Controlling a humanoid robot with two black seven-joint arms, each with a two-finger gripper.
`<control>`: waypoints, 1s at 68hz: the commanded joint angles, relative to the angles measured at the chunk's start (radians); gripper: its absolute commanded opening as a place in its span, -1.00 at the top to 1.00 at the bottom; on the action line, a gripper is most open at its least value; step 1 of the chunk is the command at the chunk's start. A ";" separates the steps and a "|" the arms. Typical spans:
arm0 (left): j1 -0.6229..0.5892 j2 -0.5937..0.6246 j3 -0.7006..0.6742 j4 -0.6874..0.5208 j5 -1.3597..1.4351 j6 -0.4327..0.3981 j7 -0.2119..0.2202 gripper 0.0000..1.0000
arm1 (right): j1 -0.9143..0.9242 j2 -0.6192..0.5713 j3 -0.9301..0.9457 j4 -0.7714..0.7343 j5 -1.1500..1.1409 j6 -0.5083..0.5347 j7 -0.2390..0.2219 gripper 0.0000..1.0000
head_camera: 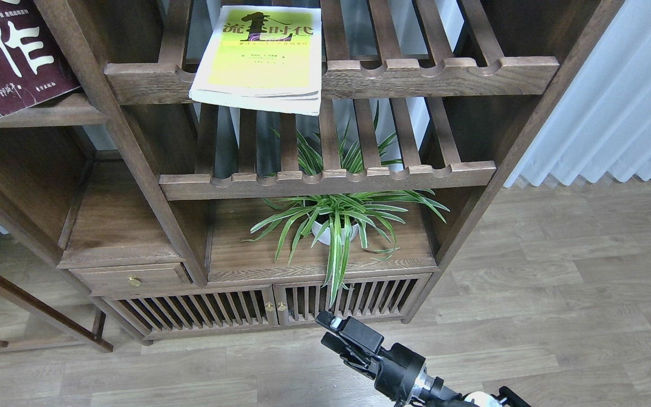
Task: Organize books on shelf
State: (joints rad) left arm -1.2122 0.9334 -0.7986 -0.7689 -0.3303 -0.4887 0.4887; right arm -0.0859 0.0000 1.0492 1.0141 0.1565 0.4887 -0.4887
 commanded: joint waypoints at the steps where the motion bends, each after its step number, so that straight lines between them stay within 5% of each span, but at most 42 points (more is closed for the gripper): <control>1: 0.006 0.028 0.010 0.002 -0.010 0.000 0.000 -0.31 | 0.000 0.000 0.000 0.000 0.000 0.000 0.000 -0.99; 8: 0.010 0.033 0.010 -0.001 -0.042 0.000 0.000 0.76 | 0.000 0.000 0.000 -0.002 0.000 0.000 0.000 -0.99; 10: 0.011 0.033 0.012 -0.001 -0.061 0.000 0.000 0.90 | 0.000 0.000 0.000 -0.002 0.000 0.000 0.000 -0.99; 42: -0.001 0.009 0.025 -0.004 -0.113 0.000 0.000 1.00 | 0.000 0.000 0.002 -0.003 0.000 0.000 0.000 -0.99; 68: -0.138 -0.010 0.039 0.065 -0.104 0.000 0.000 1.00 | 0.000 0.000 0.002 -0.003 0.000 0.000 0.000 -0.99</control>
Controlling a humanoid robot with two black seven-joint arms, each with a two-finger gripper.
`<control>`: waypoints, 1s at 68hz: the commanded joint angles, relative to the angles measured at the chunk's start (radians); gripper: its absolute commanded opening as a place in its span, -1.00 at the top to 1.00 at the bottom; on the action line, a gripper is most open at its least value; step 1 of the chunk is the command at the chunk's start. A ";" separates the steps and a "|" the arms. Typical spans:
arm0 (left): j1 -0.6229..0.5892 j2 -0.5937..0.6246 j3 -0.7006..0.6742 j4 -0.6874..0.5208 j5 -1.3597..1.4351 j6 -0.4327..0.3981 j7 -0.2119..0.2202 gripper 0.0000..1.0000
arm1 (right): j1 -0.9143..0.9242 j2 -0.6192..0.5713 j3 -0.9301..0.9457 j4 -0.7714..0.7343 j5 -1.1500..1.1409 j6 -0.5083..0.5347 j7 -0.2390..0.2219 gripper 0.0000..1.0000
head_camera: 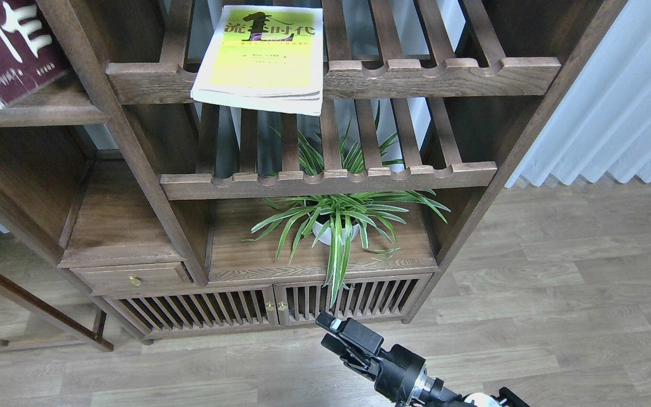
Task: Organize books on shelf
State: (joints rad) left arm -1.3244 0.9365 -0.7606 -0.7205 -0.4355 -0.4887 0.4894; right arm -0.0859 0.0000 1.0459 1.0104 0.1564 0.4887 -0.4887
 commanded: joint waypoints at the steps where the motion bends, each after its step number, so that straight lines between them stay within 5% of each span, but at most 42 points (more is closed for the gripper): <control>1: -0.029 -0.015 0.001 0.019 0.001 0.000 -0.001 1.00 | 0.000 0.000 0.005 0.001 0.000 0.000 0.000 -0.99; 37: -0.108 -0.038 0.018 0.269 0.006 0.000 -0.001 0.97 | -0.020 0.000 0.005 0.004 0.000 0.000 0.000 -0.99; 57: -0.087 -0.050 0.018 0.300 0.004 0.000 -0.001 0.93 | -0.034 0.000 0.005 0.005 0.000 0.000 0.000 -0.99; 63: -0.081 -0.050 0.020 0.299 0.004 0.000 -0.001 0.81 | -0.035 0.000 0.005 0.007 0.000 0.000 0.000 -0.99; 68: -0.075 -0.056 0.020 0.299 0.004 0.000 -0.001 0.48 | -0.035 0.000 0.005 0.007 0.000 0.000 0.000 -0.99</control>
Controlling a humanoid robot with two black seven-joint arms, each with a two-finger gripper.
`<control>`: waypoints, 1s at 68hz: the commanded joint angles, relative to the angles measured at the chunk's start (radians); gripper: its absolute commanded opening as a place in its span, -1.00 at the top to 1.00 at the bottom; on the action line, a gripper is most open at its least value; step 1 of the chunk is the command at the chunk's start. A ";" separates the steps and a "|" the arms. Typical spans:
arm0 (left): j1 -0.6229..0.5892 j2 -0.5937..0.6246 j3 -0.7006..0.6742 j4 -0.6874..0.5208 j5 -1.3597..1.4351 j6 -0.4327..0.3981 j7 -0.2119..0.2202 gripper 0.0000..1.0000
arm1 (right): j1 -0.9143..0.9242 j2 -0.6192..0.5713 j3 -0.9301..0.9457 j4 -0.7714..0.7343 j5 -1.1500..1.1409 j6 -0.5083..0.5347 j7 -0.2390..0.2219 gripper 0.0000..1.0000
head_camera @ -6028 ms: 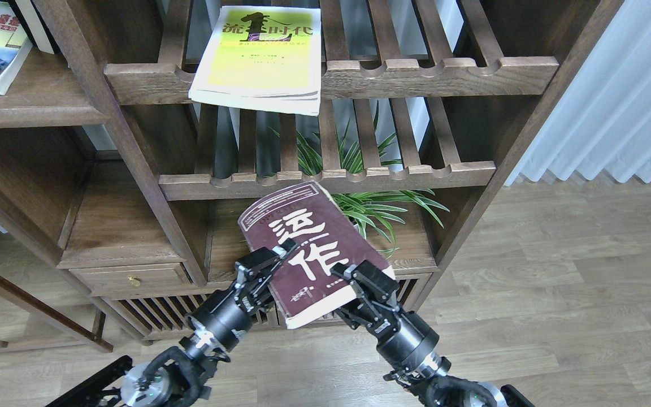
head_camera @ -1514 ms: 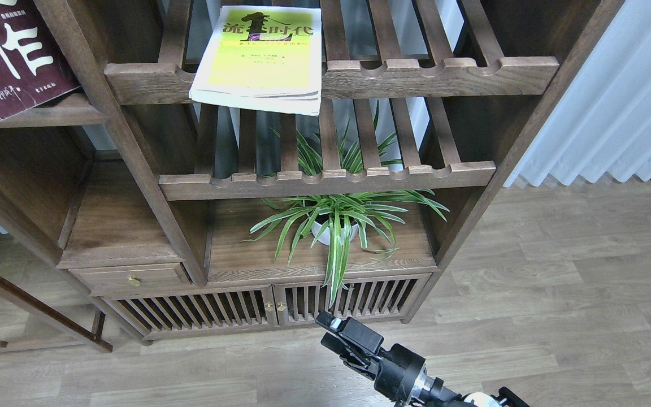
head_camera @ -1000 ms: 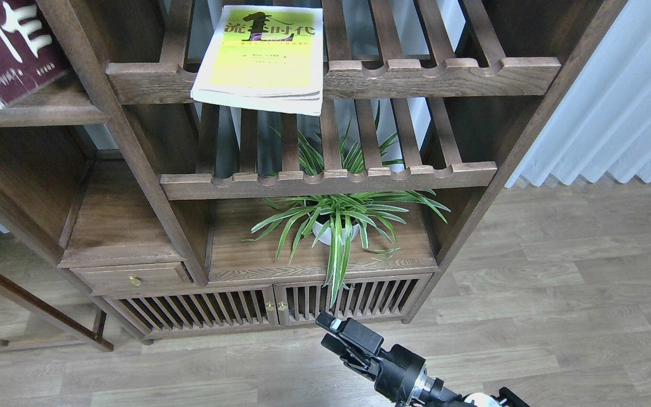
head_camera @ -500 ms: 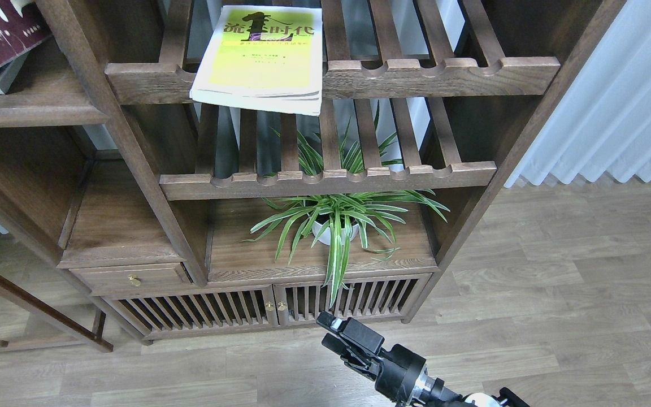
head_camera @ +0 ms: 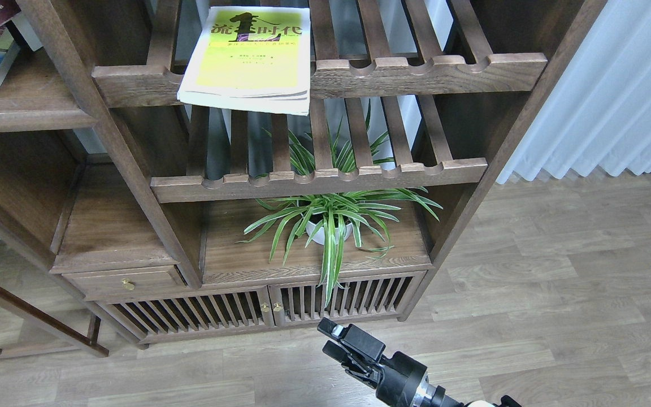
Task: Organize books on shelf
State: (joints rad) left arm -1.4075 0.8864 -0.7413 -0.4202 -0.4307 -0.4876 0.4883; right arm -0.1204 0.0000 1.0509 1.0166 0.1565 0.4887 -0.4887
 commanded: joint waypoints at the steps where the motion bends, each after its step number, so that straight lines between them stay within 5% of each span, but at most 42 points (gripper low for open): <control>1: 0.010 -0.007 0.000 -0.002 0.000 -0.001 0.000 0.41 | -0.002 0.000 0.000 0.000 -0.002 0.000 0.000 -0.99; 8: 0.012 -0.012 0.002 -0.006 0.000 -0.001 0.000 -0.13 | -0.002 0.000 -0.002 0.000 -0.002 0.000 0.000 -0.99; 23: 0.010 -0.014 0.002 -0.026 -0.002 -0.001 0.000 -0.71 | -0.001 0.000 -0.002 0.000 -0.002 0.000 0.000 -0.99; 38: 0.007 0.008 -0.001 -0.167 -0.005 -0.001 0.000 -0.96 | -0.001 0.000 -0.003 -0.003 -0.002 0.000 0.000 -0.99; 68: 0.055 0.065 0.016 -0.417 0.012 -0.001 0.000 -0.98 | -0.001 0.000 -0.002 -0.004 -0.002 0.000 0.000 -0.99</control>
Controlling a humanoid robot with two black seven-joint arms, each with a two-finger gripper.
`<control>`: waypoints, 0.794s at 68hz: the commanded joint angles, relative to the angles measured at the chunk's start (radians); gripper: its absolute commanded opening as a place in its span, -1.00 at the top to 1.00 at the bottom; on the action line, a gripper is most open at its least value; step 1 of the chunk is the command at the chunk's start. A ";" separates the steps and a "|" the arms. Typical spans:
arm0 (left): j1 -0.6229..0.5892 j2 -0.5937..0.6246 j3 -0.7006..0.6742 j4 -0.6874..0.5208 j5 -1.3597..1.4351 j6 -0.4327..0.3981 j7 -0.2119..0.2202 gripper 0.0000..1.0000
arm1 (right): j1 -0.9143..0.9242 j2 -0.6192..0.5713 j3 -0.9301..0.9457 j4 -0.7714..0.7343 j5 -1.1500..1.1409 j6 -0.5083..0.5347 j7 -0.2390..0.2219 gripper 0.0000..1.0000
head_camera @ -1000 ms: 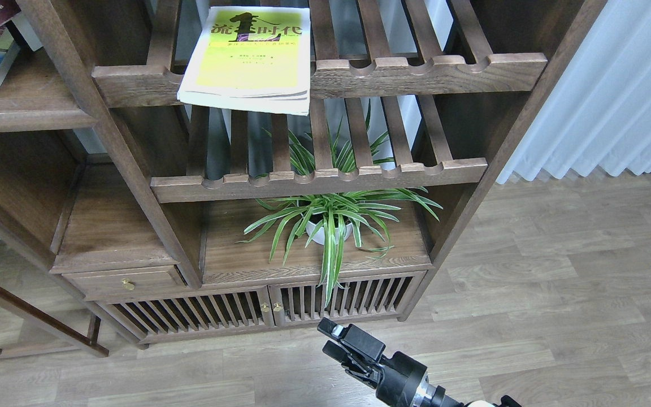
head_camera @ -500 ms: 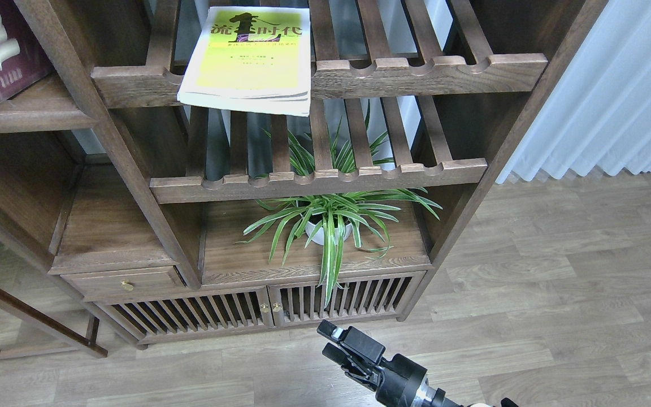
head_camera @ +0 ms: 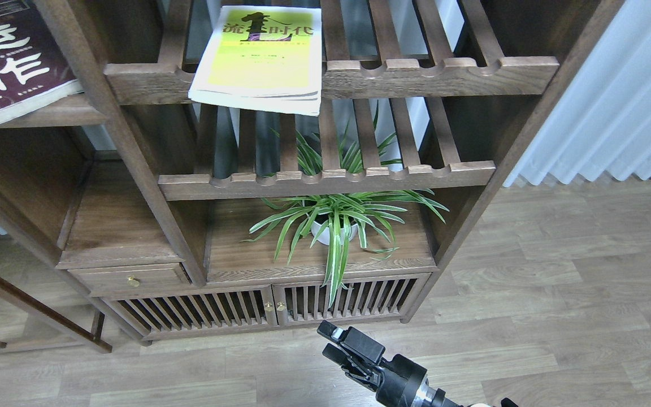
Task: Organize books on shelf
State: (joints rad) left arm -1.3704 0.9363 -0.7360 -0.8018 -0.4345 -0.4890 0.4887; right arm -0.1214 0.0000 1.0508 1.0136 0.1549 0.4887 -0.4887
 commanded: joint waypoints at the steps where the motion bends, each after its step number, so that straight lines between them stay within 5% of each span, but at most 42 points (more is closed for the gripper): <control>1: 0.020 0.024 0.014 -0.049 0.025 0.000 0.000 -0.98 | -0.001 0.000 -0.002 -0.001 0.000 0.000 0.000 -0.99; 28: 0.036 0.245 0.178 -0.234 0.071 0.000 0.000 -0.98 | 0.000 0.000 -0.006 -0.004 0.002 0.000 0.000 -0.99; 37: 0.050 0.421 0.354 -0.287 0.071 0.000 0.000 -0.98 | 0.000 0.000 -0.008 -0.004 0.002 0.000 0.000 -0.99; 54: 0.062 0.463 0.658 -0.326 0.062 0.000 0.000 -0.99 | 0.002 0.000 -0.009 -0.004 0.002 0.000 0.000 -0.99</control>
State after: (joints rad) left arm -1.3126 1.3931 -0.2043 -1.0940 -0.3671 -0.4884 0.4888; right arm -0.1210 0.0001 1.0430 1.0092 0.1567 0.4887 -0.4888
